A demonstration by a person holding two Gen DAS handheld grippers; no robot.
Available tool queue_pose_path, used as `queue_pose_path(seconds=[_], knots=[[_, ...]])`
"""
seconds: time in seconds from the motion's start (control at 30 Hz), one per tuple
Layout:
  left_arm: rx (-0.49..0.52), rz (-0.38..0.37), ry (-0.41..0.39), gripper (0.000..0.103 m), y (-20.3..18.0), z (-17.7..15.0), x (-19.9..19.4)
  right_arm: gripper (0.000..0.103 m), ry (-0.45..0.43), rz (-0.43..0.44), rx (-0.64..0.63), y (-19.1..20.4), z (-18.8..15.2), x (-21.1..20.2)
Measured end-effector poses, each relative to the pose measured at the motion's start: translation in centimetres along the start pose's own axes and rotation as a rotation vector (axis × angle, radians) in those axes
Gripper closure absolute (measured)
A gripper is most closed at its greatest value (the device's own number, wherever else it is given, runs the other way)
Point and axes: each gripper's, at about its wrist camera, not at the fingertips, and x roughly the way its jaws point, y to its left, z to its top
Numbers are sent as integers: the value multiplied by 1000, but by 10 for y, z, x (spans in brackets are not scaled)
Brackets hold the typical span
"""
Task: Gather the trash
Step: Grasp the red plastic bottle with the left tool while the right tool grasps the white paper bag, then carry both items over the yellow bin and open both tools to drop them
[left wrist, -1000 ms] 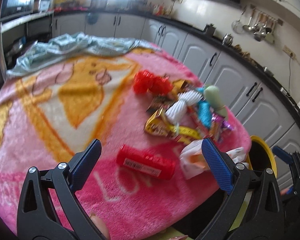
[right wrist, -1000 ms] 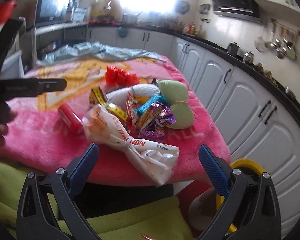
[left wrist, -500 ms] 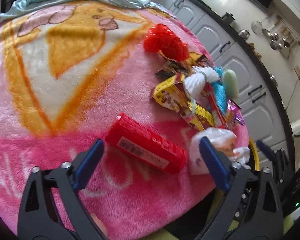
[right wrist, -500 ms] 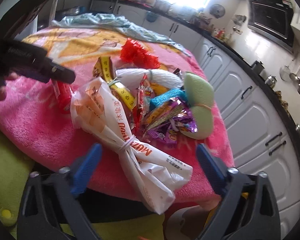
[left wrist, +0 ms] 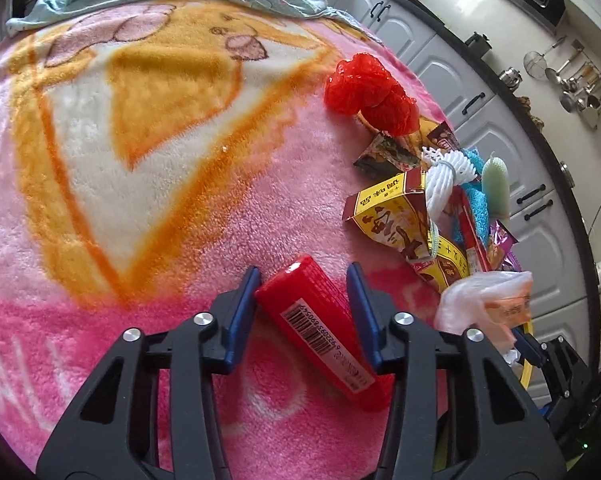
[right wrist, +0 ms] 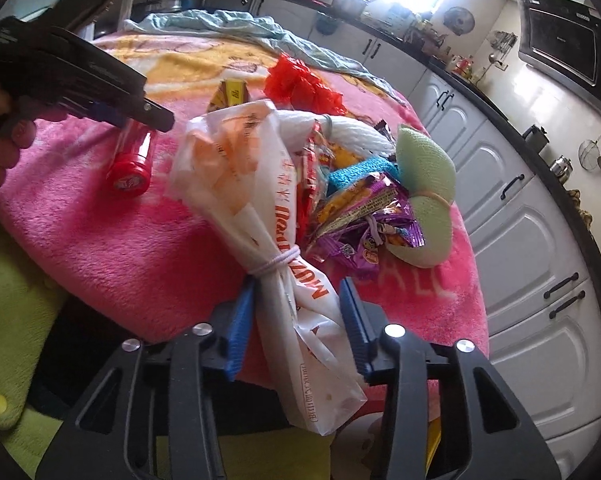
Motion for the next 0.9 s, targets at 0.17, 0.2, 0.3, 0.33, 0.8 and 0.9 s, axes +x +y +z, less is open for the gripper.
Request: queue_pose_path(seconds=[0.17,0.2,0.3,0.33,0.8,0.9], knots=[[28,-30,-6,75,1,0,-5,68,-42,46,31,3,-1,-16],[32,-39,-10,76,0,0,-7,68,-56,56,52,1,0,-20],[77,-70,-48,79,-8,-2,-21,69,-90,66,104,-3,1,-31],[93,-83,-63,79,-13,-2,-26,69,-97,67,122,-6,2,-34],[356,-266,-125,80,-123,-10,-52,69,-176,-58,350,-68,-29,-91],[409,-302,-108,80,-151,-15,-48,69,-182,-92,402,-87,-41,-101]])
